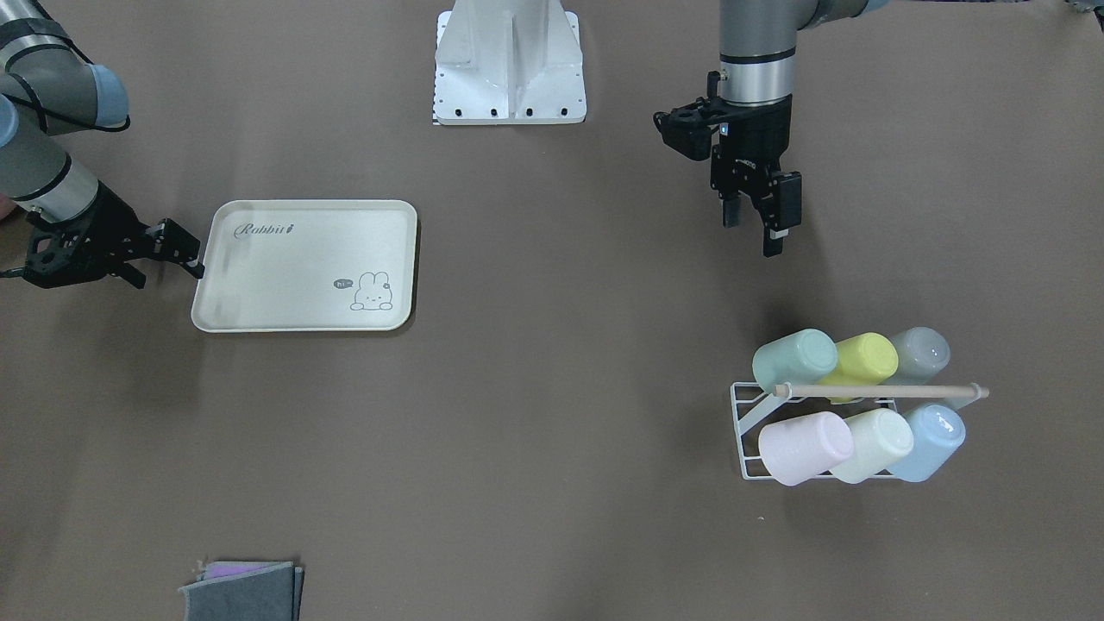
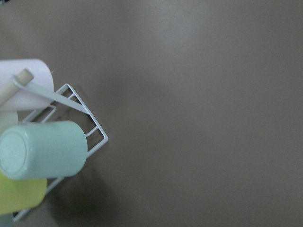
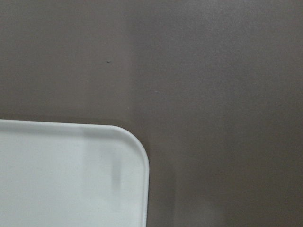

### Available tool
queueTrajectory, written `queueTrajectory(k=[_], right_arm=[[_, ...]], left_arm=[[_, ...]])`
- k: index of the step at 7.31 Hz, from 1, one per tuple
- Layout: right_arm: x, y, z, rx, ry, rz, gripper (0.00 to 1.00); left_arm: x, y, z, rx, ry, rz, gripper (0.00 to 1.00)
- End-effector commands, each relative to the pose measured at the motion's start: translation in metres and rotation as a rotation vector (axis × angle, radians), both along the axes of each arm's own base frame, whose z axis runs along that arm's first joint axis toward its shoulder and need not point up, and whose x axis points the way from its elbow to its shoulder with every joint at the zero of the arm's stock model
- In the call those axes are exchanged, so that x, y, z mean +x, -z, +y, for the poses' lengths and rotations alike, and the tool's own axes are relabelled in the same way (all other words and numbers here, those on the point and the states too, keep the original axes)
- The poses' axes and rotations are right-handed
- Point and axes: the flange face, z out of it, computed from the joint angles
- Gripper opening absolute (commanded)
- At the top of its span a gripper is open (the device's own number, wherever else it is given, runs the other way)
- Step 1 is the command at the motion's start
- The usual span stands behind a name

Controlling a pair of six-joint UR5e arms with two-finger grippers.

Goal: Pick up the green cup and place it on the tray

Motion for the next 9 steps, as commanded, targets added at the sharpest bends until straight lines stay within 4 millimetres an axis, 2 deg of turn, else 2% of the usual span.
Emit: queueTrajectory(k=[1,2,3,4,6,8,9], right_arm=[[-0.003,0.001,0.001,0.000,0.002,-0.005,0.64],[-0.007,0.000,0.002,-0.001,0.008,-0.003,0.64],[-0.012,0.001,0.003,0.002,0.015,-0.003,0.63],[-0.015,0.003,0.003,0.004,0.018,-0.005,0.61],[-0.020,-0.001,0.005,0.000,0.029,0.000,0.57],[-0.029,0.001,0.003,0.000,0.039,0.000,0.54],[-0.031,0.004,0.002,0.000,0.038,-0.004,0.49]], left_arm=[[0.023,-0.027,0.019,0.281,-0.100,-0.387,0.98],[0.028,-0.032,0.020,0.346,-0.135,-0.504,0.98],[0.030,-0.049,0.021,0.415,-0.188,-0.672,0.98],[0.033,-0.070,0.024,0.407,-0.221,-0.731,0.98],[0.041,-0.089,0.018,0.488,-0.288,-0.985,0.98],[0.055,-0.110,0.019,0.511,-0.309,-1.096,0.98],[0.069,-0.123,0.019,0.563,-0.334,-1.245,0.98]])
